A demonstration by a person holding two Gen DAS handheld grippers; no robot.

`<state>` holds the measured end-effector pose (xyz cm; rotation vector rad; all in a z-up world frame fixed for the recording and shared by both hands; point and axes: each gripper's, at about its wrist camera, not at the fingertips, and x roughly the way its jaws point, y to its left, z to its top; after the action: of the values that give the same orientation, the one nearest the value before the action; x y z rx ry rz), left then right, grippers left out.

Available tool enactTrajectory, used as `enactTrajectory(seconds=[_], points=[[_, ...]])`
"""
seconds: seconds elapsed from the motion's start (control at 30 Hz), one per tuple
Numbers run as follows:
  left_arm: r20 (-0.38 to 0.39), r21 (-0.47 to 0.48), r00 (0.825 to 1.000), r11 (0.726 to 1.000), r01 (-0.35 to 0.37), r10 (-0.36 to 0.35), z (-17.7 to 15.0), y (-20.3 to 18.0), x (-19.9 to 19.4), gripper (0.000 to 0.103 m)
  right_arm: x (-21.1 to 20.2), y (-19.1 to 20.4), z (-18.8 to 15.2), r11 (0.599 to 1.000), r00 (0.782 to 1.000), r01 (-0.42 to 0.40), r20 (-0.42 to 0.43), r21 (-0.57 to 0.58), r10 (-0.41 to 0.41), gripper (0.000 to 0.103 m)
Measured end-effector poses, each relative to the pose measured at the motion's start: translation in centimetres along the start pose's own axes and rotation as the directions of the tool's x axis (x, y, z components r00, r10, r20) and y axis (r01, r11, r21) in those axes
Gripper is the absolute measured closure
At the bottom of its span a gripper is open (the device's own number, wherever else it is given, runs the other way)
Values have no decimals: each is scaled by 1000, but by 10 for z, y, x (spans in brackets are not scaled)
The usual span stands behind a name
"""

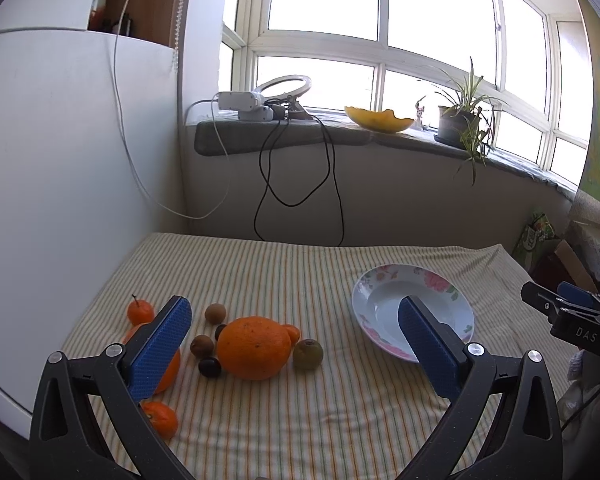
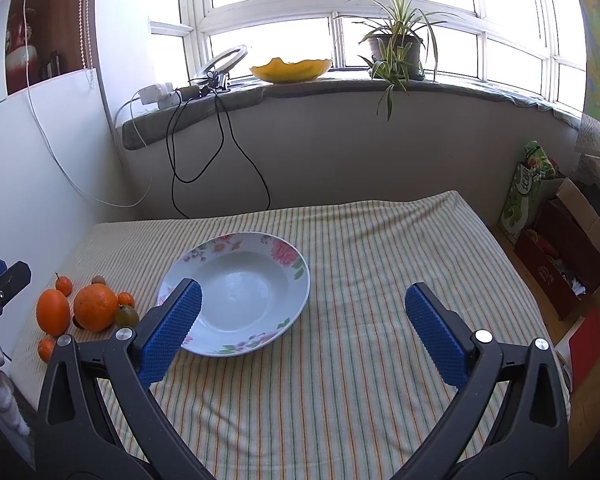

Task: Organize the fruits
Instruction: 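Move the right tool to the large orange and close around it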

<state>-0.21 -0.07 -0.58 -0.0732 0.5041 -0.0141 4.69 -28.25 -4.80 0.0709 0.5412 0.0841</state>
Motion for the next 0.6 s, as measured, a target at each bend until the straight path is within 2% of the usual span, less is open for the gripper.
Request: enactTrajectory(seconds=[0.2, 0.37, 0.5, 0.6], points=[[24, -36, 999, 999, 31, -30, -10, 11, -3, 0, 8, 5, 3, 999, 999, -31, -18, -9, 31, 0], [-6, -59, 1000, 998, 12, -13, -17, 22, 0, 0, 15, 11, 6, 996, 996, -83, -24, -22, 83, 0], [-36, -68, 999, 998, 1, -4, -25, 28, 2, 1, 21, 22, 8, 986, 987, -159, -25, -51, 158, 0], [-66, -99, 998, 995, 3, -10, -32, 36, 6, 6, 28, 35, 10, 970, 973, -229, -43, -83, 227, 0]])
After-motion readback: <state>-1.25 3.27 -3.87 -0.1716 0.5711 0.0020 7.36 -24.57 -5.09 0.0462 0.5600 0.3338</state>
